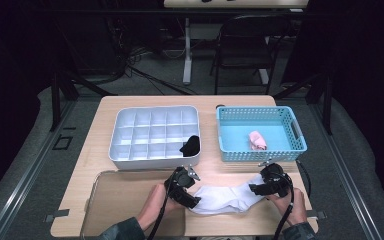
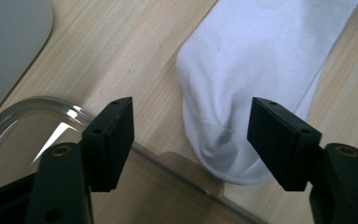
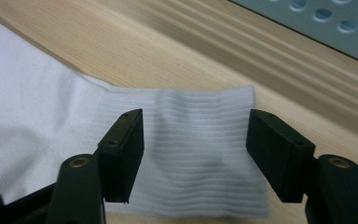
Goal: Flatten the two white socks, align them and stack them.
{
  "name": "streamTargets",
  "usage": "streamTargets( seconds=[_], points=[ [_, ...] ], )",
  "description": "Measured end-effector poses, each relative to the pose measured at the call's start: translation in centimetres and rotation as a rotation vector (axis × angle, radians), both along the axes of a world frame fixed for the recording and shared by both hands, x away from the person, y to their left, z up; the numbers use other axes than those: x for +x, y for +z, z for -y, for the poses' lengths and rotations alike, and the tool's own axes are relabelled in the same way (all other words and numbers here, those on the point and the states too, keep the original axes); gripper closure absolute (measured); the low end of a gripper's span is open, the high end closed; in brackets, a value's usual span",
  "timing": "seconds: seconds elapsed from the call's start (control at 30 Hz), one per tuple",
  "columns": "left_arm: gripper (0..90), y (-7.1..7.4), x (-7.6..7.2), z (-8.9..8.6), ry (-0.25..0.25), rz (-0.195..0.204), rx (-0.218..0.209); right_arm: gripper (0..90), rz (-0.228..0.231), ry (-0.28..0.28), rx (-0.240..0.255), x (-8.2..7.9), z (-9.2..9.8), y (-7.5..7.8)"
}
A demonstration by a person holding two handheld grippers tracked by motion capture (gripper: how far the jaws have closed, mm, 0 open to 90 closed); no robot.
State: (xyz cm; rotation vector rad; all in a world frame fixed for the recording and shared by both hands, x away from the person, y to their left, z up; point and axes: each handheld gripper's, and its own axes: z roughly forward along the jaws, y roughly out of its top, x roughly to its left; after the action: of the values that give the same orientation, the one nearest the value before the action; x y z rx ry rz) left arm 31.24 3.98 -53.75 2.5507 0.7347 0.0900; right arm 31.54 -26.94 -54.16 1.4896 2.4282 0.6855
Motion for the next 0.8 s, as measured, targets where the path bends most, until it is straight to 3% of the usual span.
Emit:
streamTargets(
  seconds=[0.2, 0.37, 0.4, 0.53, 0.8],
  points=[
    [28.1, -0.5, 0.2, -0.2, 0.009, -0.033, -0.019, 24.1, -0.015, -0.039, 0.026, 0.2, 1.1, -0.3],
    [29.5, -0.6, 0.3, -0.2, 0.006, -0.035, -0.014, 20.1, -0.042, -0.064, 0.024, 0.3, 1.9, -0.4],
    [30.3, -0.6, 0.4, -0.2, 0.005, -0.038, -0.009, 21.0, -0.022, -0.074, 0.031, 0.2, 2.0, -0.6],
    [33.8, -0.7, 0.3, 0.0, 0.004, -0.046, -0.001, 23.1, -0.030, -0.104, 0.043, 0.2, 2.4, -0.8],
    [44.8, -1.0, 0.1, 0.5, -0.007, -0.049, 0.035, 34.6, -0.056, -0.100, 0.018, 0.2, 2.7, -1.1]
  ],
)
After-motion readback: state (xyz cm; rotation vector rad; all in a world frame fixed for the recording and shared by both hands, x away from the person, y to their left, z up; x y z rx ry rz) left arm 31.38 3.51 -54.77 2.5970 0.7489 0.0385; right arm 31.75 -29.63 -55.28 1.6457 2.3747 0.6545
